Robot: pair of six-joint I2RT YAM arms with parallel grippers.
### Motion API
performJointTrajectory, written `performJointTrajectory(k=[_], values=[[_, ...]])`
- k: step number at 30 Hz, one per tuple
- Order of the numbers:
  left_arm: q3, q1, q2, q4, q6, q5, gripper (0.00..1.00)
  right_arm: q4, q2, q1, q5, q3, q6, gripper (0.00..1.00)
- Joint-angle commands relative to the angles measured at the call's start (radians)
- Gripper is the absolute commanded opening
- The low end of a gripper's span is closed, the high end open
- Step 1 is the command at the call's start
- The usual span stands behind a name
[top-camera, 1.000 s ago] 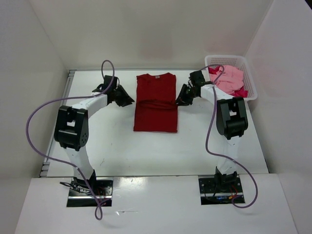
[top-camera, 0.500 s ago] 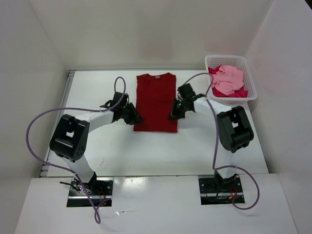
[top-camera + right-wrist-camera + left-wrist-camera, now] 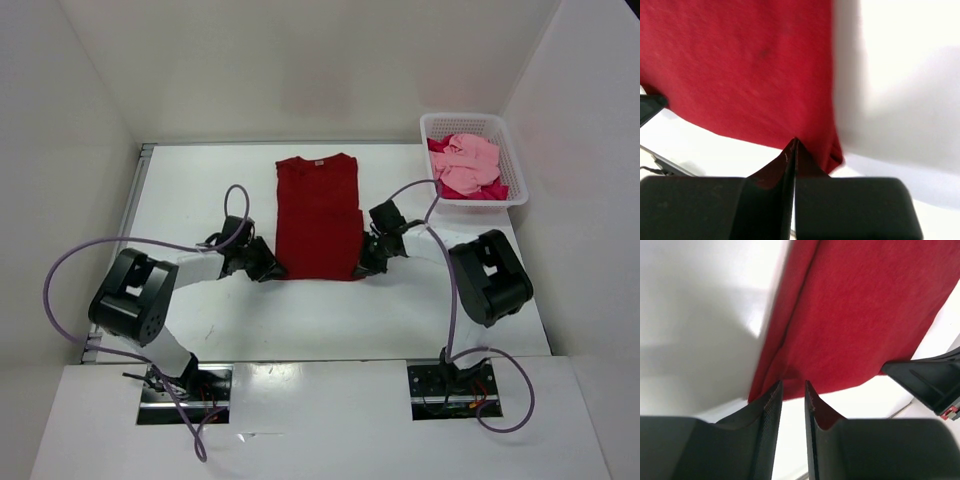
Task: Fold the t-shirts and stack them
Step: Fold the folded rectangular tshirt in 1/3 of the way, then grab one side of the 2/3 rectangular tshirt with both arms, then fold the long partially folded tshirt into a neat square
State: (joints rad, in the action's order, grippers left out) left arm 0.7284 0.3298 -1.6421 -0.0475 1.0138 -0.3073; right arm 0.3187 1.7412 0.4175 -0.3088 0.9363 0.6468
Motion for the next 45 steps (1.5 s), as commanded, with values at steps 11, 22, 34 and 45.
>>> performJointTrajectory(k=[11, 22, 34, 45], values=[[-0.08, 0.002, 0.246, 0.205, -0.032, 0.126, 0.61, 0.065, -0.224, -0.079, 0.023, -0.096, 0.008, 0.44], [0.006, 0.002, 0.032, 0.129, -0.075, 0.086, 0.41, -0.03, -0.075, -0.079, -0.047, -0.105, 0.036, 0.38], [0.005, 0.002, 0.09, 0.187, -0.095, 0.059, 0.06, 0.055, -0.173, -0.068, -0.047, -0.114, 0.036, 0.0], [-0.081, 0.002, 0.623, 0.536, -0.005, -0.081, 0.03, 0.296, -0.598, 0.119, -0.052, -0.223, 0.238, 0.0]])
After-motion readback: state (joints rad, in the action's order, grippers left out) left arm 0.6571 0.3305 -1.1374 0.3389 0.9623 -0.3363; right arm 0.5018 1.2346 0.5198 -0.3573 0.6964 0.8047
